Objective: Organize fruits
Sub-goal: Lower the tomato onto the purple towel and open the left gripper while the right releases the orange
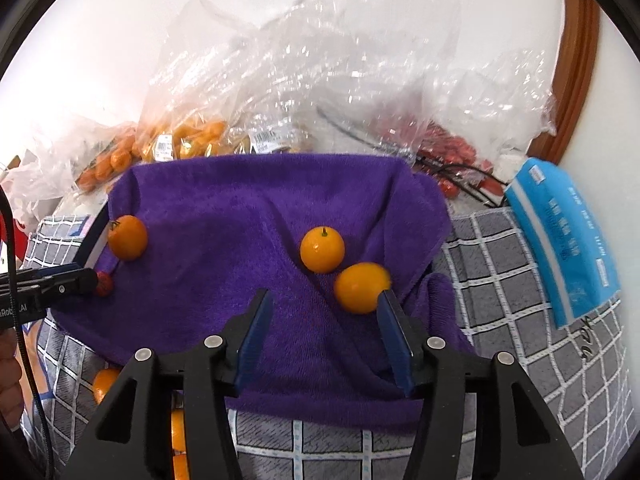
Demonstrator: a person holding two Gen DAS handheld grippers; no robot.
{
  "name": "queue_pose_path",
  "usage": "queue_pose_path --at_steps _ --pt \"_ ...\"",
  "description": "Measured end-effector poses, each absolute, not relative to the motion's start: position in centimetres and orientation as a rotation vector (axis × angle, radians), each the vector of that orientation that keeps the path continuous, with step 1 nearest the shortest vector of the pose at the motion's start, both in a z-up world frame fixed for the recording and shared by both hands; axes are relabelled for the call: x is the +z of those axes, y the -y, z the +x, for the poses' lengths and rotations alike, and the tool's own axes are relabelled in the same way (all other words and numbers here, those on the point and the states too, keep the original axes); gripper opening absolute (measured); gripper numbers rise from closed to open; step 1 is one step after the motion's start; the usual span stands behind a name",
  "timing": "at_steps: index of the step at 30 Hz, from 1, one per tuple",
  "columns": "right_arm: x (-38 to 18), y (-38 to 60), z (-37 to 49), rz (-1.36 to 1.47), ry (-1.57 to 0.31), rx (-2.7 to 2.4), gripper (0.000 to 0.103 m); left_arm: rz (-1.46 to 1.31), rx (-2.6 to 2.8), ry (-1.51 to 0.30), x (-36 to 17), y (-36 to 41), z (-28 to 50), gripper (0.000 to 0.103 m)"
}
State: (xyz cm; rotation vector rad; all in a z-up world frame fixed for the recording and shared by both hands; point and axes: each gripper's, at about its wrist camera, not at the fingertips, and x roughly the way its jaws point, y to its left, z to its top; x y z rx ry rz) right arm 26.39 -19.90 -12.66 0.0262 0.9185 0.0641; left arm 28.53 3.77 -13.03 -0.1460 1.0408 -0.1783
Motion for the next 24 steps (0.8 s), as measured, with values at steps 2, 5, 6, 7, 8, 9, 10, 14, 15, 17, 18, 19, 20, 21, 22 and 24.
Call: queue_pose_path --at_steps 2,5,6,7,8,9,10,14,15,17,18,19,20,21,22,24 --pt "-12.0 19.8 25.7 0.029 -0.903 0.061 0.054 -0.142 -0.177 -1.029 -12.5 -3.9 27.8 0.043" --pt "-11.1 19.6 24.7 0.032 -0.889 0.055 0.054 -0.137 -0.175 -1.008 -11.6 -4.1 26.7 0.043" --pt "-10.8 19.6 24.3 0.032 -0.881 0.050 0.054 -0.136 -0.174 -1.002 -11.4 -4.1 26.5 0.043" --pt "-10.5 19.6 23.8 0.034 -0.871 0.050 0.054 -0.134 -0.173 -0.991 -11.0 -4.2 26.0 0.043" --pt "-10.2 19.6 23.4 0.036 -0.864 0.052 0.054 -0.133 -0.171 -0.983 -10.7 -4.2 25.6 0.043" --pt "-9.9 19.5 23.0 0.039 -0.857 0.053 0.054 -0.130 -0.170 -0.974 -10.4 -4.2 25.2 0.043" --pt "-9.6 19.5 22.5 0.043 -0.850 0.052 0.054 -0.128 -0.168 -0.965 -10.1 -4.2 24.8 0.043" --pt "-8.9 19.2 20.8 0.057 -0.832 0.050 0.054 -0.123 -0.162 -0.939 -9.2 -4.4 23.1 0.043" --pt "-8.8 19.0 20.5 0.062 -0.835 0.055 0.054 -0.124 -0.161 -0.935 -9.0 -4.5 22.7 0.043" --pt "-8.8 18.8 19.9 0.069 -0.848 0.069 0.054 -0.126 -0.152 -0.927 -8.8 -4.8 21.8 0.043" --pt "-8.7 18.6 19.6 0.070 -0.856 0.072 0.054 -0.127 -0.155 -0.926 -8.7 -5.0 21.5 0.043" --pt "-8.7 18.5 19.2 0.070 -0.860 0.077 0.054 -0.130 -0.168 -0.925 -8.6 -5.2 21.1 0.043" --pt "-8.7 18.3 18.9 0.069 -0.863 0.084 0.054 -0.134 -0.176 -0.923 -8.6 -5.4 20.7 0.043" --pt "-8.7 18.2 18.6 0.067 -0.864 0.086 0.054 -0.137 -0.172 -0.920 -8.4 -5.7 20.2 0.043" --pt "-8.7 18.0 18.3 0.065 -0.864 0.090 0.054 -0.140 -0.163 -0.916 -8.3 -6.0 19.8 0.043" --pt "-8.7 17.5 17.7 0.061 -0.862 0.100 0.054 -0.146 -0.156 -0.912 -8.1 -6.5 19.2 0.043"
